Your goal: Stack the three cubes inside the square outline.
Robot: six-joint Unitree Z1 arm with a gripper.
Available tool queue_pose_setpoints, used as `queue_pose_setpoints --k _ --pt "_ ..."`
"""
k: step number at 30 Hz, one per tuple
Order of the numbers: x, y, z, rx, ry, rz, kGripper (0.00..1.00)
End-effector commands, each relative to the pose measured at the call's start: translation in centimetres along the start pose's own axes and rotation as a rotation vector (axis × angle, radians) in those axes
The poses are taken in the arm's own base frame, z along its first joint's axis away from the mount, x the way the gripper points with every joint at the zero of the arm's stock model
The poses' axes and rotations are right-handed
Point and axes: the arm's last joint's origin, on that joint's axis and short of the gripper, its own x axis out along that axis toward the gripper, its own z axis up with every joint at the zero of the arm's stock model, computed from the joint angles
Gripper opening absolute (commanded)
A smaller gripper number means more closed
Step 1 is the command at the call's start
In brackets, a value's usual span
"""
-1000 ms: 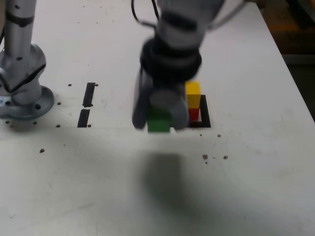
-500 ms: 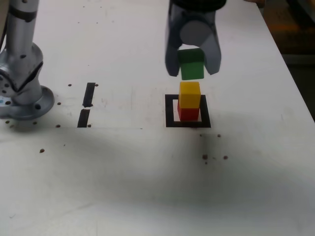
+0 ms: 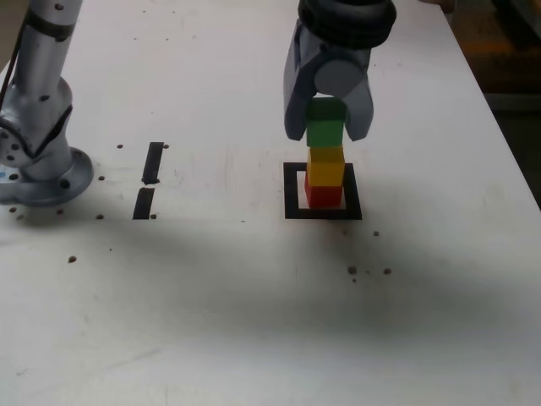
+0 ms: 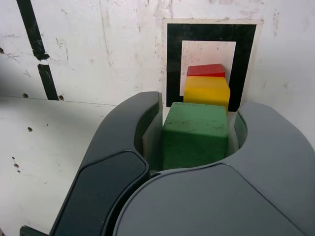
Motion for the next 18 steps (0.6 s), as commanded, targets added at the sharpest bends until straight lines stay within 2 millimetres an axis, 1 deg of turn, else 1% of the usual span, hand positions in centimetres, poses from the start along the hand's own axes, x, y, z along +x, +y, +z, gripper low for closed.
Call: queue_pose_setpoints --k 1,5,13,18 --pt "0.4 0.01 0.12 -0.002 0.019 -0.001 0.16" --pt "0.91 0.08 0.29 -0.006 0.03 -0.006 0.17" --pt "1.07 0.07 0.26 -0.004 0.028 -0.008 0.19" --pt "1.26 0.02 0.45 -0.003 0.03 -0.009 0.26"
